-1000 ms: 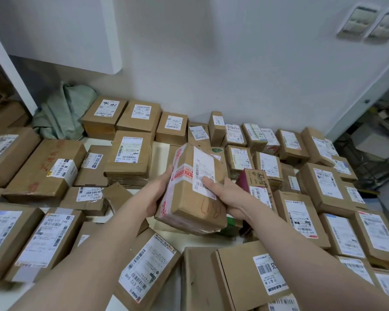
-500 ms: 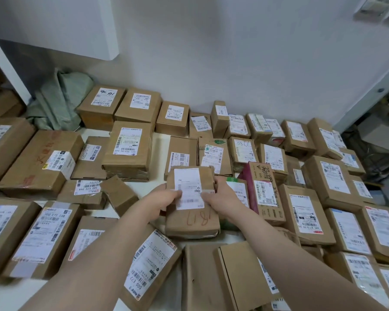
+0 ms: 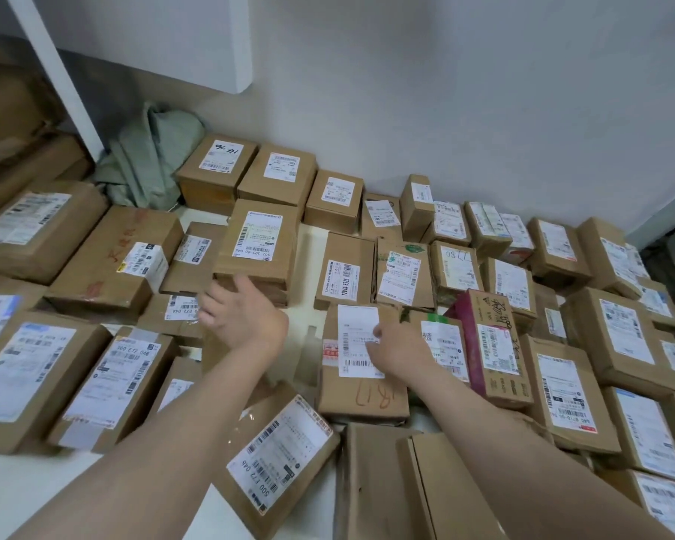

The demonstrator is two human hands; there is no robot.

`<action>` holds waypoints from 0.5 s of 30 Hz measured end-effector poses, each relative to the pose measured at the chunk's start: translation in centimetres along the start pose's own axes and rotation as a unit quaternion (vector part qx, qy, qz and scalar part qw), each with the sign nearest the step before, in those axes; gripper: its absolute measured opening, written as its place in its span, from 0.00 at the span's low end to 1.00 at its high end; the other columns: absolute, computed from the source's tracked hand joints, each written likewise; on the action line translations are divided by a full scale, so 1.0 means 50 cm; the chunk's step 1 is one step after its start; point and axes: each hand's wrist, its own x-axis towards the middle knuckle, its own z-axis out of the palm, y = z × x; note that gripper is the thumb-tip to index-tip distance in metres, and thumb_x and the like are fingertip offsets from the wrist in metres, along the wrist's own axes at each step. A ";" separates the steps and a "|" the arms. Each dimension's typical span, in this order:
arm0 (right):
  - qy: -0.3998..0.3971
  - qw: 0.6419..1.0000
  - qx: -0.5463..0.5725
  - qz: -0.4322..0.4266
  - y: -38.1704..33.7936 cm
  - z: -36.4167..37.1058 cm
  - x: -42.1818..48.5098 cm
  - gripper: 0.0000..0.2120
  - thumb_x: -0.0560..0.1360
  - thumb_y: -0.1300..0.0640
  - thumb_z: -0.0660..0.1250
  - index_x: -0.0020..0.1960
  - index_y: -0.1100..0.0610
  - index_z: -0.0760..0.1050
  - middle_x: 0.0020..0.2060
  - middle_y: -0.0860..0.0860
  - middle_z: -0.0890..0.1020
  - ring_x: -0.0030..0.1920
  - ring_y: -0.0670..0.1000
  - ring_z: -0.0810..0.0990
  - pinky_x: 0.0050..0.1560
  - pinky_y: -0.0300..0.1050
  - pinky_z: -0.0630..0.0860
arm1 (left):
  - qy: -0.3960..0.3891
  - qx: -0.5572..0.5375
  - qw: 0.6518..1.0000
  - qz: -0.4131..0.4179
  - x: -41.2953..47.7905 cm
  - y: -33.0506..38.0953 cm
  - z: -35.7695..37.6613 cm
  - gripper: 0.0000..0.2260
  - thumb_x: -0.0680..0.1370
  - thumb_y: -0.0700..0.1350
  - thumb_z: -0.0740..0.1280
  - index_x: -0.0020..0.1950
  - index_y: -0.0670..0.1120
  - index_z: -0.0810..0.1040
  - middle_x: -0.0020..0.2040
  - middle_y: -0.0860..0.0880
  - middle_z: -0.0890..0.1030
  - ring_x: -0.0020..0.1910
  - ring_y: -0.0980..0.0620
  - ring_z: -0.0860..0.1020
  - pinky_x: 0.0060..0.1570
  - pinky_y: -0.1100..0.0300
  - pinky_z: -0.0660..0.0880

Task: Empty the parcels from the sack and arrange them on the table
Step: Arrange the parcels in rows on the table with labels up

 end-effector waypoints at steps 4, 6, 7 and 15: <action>0.063 0.994 0.079 -0.038 -0.035 0.011 0.004 0.17 0.79 0.54 0.60 0.66 0.56 0.74 0.62 0.53 0.75 0.58 0.53 0.77 0.51 0.44 0.75 | -0.182 -0.067 0.972 -0.132 0.043 -0.073 -0.002 0.34 0.73 0.46 0.69 0.75 0.40 0.59 0.67 0.37 0.70 0.64 0.37 0.71 0.61 0.43 0.73; 0.081 0.984 0.143 -0.072 -0.058 0.008 0.002 0.16 0.79 0.56 0.60 0.65 0.55 0.75 0.53 0.50 0.80 0.50 0.48 0.79 0.45 0.40 0.74 | -0.213 -0.167 0.952 -0.143 0.052 -0.106 -0.009 0.20 0.74 0.41 0.68 0.64 0.37 0.71 0.50 0.40 0.77 0.46 0.42 0.77 0.45 0.50 0.78; 0.080 0.977 0.179 -0.078 -0.072 0.003 0.000 0.15 0.79 0.57 0.60 0.64 0.54 0.76 0.50 0.48 0.81 0.45 0.45 0.79 0.39 0.37 0.73 | -0.223 -0.218 0.937 -0.156 0.057 -0.115 -0.020 0.16 0.73 0.40 0.69 0.60 0.38 0.73 0.46 0.41 0.76 0.42 0.43 0.76 0.40 0.52 0.77; -0.181 0.731 0.654 0.077 -0.173 -0.035 0.000 0.36 0.74 0.28 0.53 0.63 0.58 0.72 0.56 0.58 0.82 0.51 0.58 0.83 0.44 0.50 0.81 | -0.119 -0.359 0.913 0.151 0.059 -0.103 -0.060 0.30 0.66 0.34 0.71 0.61 0.62 0.77 0.53 0.58 0.79 0.55 0.51 0.77 0.55 0.53 0.75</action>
